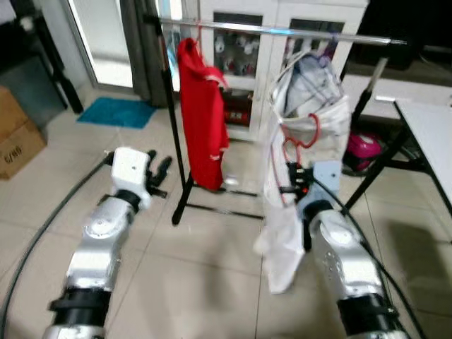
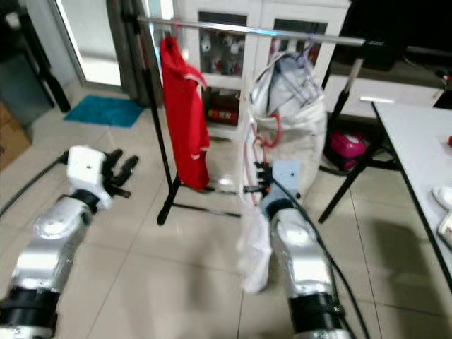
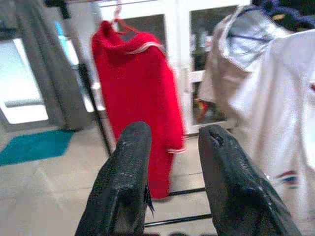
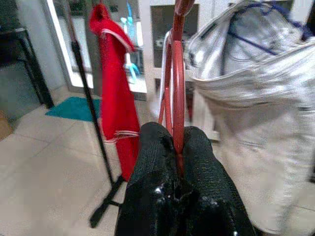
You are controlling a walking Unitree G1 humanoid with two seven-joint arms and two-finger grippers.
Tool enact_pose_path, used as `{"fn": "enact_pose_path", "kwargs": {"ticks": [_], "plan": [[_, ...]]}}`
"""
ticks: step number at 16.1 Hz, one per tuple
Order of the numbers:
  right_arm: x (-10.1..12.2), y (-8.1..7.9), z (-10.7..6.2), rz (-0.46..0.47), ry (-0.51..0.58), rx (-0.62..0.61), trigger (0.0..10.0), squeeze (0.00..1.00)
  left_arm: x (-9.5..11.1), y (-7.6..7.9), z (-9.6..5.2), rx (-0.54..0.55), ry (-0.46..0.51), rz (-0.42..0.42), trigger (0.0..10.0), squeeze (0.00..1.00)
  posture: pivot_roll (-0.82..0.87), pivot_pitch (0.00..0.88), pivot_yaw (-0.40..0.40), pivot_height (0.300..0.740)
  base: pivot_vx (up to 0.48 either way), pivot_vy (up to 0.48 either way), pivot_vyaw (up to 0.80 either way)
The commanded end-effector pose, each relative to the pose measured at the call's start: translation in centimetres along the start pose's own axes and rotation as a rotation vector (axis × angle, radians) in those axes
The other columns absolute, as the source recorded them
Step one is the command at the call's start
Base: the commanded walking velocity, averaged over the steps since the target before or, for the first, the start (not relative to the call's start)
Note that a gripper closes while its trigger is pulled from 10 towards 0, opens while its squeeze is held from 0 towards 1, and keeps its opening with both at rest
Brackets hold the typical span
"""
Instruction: Hang hanger
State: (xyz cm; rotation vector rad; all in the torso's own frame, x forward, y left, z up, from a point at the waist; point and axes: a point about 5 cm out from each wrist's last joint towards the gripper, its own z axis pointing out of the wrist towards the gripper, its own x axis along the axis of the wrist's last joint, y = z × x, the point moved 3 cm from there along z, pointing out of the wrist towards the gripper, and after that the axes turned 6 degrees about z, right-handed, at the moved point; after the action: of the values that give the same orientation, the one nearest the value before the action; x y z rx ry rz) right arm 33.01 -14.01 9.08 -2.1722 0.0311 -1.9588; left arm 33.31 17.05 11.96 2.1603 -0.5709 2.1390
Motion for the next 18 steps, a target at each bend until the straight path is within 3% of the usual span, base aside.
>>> {"fn": "enact_pose_path", "kwargs": {"ticks": [1, 5, 15, 18], "plan": [[1.18, -0.36, 0.22, -0.004, 0.045, 0.019, 10.0, 0.0, 0.35, -0.33, 0.08, 0.0, 0.005, 0.008, 10.0, 0.0, -0.07, 0.0, -0.008, 0.74, 0.405, 0.0, 0.0], [1.19, -0.33, 0.27, 0.008, 0.042, 0.022, 10.0, 0.0, 0.42, -0.18, 0.24, -0.007, 0.006, 0.007, 10.0, 0.0, -0.07, 0.0, -0.01, 0.74, 0.408, 0.0, 0.0], [1.6, -0.18, 0.94, -0.074, 0.0, 0.027, 10.0, 0.0, 0.48, -0.23, 0.36, -0.023, 0.0, 0.056, 10.0, 0.0, -0.06, 0.0, -0.017, 0.74, 0.407, 0.0, 0.0], [1.51, -0.2, 0.88, -0.094, -0.014, 0.039, 10.0, 0.0, 0.4, -0.07, 0.22, -0.029, -0.003, 0.059, 10.0, 0.0, -0.06, 0.0, -0.023, 0.74, 0.407, 0.0, -0.68]]}}
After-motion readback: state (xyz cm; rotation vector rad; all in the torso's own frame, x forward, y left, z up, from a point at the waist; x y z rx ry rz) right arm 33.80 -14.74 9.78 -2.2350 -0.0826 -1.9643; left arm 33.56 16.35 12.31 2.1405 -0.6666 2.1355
